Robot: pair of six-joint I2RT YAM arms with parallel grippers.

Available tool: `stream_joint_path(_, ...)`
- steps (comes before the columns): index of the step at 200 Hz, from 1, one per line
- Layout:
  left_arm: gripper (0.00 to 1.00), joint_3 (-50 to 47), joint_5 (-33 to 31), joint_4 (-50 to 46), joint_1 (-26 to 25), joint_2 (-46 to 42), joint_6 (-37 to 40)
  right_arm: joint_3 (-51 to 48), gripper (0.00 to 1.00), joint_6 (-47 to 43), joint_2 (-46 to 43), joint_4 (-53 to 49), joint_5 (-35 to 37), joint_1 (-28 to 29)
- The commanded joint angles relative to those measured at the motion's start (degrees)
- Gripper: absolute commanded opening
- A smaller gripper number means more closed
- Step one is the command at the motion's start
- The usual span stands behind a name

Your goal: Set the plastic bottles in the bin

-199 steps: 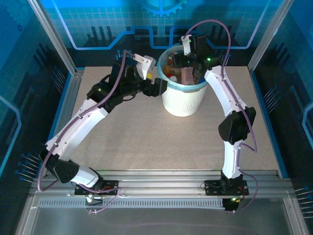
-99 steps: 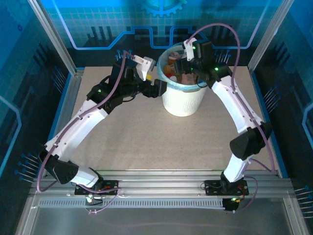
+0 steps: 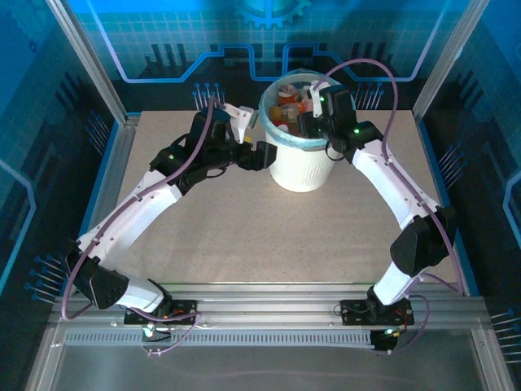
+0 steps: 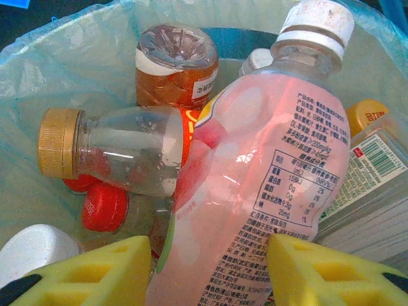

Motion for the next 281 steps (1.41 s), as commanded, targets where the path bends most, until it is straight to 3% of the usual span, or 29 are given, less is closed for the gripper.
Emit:
stream_joint_path(1, 0.86, -1.1, -0.5, 1.9, -0.3, -2.9, -1.8, -2.7, 0.51, 1.6, 2.7, -5.3, -3.4, 0.5)
stream_joint_path(64, 0.86, -2.7, -0.5, 2.2, -0.3, -4.8, -2.5, 0.7, 0.52, 3.9, 3.7, -11.9, -0.6, 0.0)
stream_joint_path(158, 0.86, -4.8, -1.2, 2.2, -0.3, -6.6, -2.0, -5.5, 0.51, 7.2, 0.8, -12.4, -3.4, -0.7)
stream_joint_path(185, 0.86, -3.9, -1.5, 2.0, -0.3, -6.7, -1.4, 1.8, 0.64, 6.4, 1.4, -14.1, -4.0, -0.8)
stream_joint_path(220, 0.86, -3.0, -2.3, 2.2, -0.3, -7.6, -1.0, 20.0, 0.78, 5.1, 6.5, -20.2, -2.7, -1.4)
stream_joint_path(250, 0.87, -4.4, -4.7, 2.3, -0.2, -10.3, 0.3, 32.3, 0.82, 5.1, 10.0, -25.2, -1.2, -1.5)
stream_joint_path(281, 0.89, -8.0, -10.8, 4.0, 0.1, -14.9, 3.2, 32.8, 0.82, 6.2, 7.1, -25.6, -1.2, -1.2)
